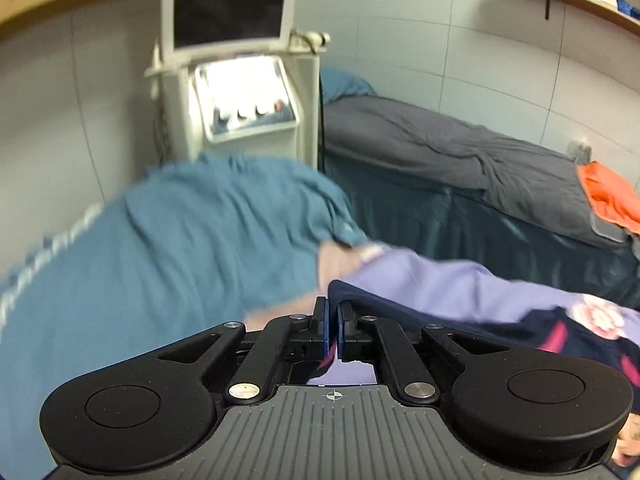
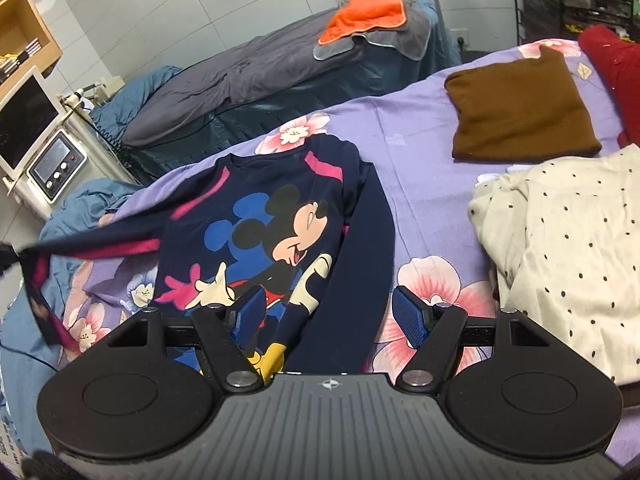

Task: Fold small clothes
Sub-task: 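Lower the shirt flat onto the sheet with both grippers and release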

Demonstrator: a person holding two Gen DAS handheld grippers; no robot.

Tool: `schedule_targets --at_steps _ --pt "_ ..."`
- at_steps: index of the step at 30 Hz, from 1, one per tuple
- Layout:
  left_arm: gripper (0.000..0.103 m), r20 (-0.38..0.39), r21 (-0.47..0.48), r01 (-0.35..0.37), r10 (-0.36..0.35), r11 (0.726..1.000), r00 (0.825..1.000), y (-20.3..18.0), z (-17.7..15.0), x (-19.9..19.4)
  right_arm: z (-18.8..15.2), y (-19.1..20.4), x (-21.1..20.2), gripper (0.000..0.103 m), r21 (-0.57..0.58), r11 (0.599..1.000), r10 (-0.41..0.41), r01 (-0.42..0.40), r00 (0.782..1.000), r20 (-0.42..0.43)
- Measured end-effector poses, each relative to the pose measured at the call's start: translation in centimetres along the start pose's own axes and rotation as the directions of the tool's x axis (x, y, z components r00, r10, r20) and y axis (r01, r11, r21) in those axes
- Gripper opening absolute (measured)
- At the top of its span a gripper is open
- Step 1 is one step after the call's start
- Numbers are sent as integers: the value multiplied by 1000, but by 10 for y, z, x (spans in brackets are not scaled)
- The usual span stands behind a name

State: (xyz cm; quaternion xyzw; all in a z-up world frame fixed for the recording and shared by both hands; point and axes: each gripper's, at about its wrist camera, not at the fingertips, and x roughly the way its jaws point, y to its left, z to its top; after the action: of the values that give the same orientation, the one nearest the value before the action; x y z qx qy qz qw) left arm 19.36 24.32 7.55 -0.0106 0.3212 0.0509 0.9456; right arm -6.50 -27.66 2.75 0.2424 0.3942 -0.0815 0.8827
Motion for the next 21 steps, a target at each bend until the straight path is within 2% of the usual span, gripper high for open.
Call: schedule_targets --at_steps 3,4,5,6,7,8,9,10,11,13,15,19,21 --pt "40 -26 65 -67 69 996 997 0 11 37 -1 2 -2 74 -6 1000 -11 11 1000 3" --pt "41 -52 71 -99 103 992 993 1 12 51 -2 2 -3 74 -5 1000 -19 19 1000 5" --pt "50 -88 74 -128 134 989 987 2 11 64 -3 2 -4 74 -2 1000 -25 25 1000 4" --pt "69 -136 69 -144 152 987 979 4 10 77 -5 2 -4 75 4 999 -32 32 999 1" --pt "80 -186 58 -157 165 986 968 7 8 89 -7 1 -5 75 11 999 -42 42 999 -3" --pt "102 -229 44 -169 174 985 958 8 4 96 -9 0 -5 75 16 999 -52 52 999 -6" --pt "103 -251 29 -192 193 981 949 9 -2 100 -12 -1 -6 75 17 998 -60 60 998 -7" --pt "103 -253 13 -202 198 979 947 9 -8 99 -16 -1 -7 75 12 998 -69 70 998 -10" --pt "103 -243 2 -185 180 983 953 8 -15 95 -19 0 -8 75 -3 997 -79 79 997 -14" --pt "103 -243 8 -103 102 995 965 2 -27 86 -26 4 -9 75 -57 994 -95 94 995 -21" --pt "103 -265 53 -28 41 998 963 -12 -39 76 -33 13 -7 74 -138 986 -94 88 995 -40" --pt "103 -281 124 122 -83 985 956 -44 -61 45 -43 35 7 73 -284 958 -9 -29 991 -132" --pt "103 -294 145 189 -140 971 945 -63 -74 29 -48 48 20 71 -341 932 43 -120 973 -226"
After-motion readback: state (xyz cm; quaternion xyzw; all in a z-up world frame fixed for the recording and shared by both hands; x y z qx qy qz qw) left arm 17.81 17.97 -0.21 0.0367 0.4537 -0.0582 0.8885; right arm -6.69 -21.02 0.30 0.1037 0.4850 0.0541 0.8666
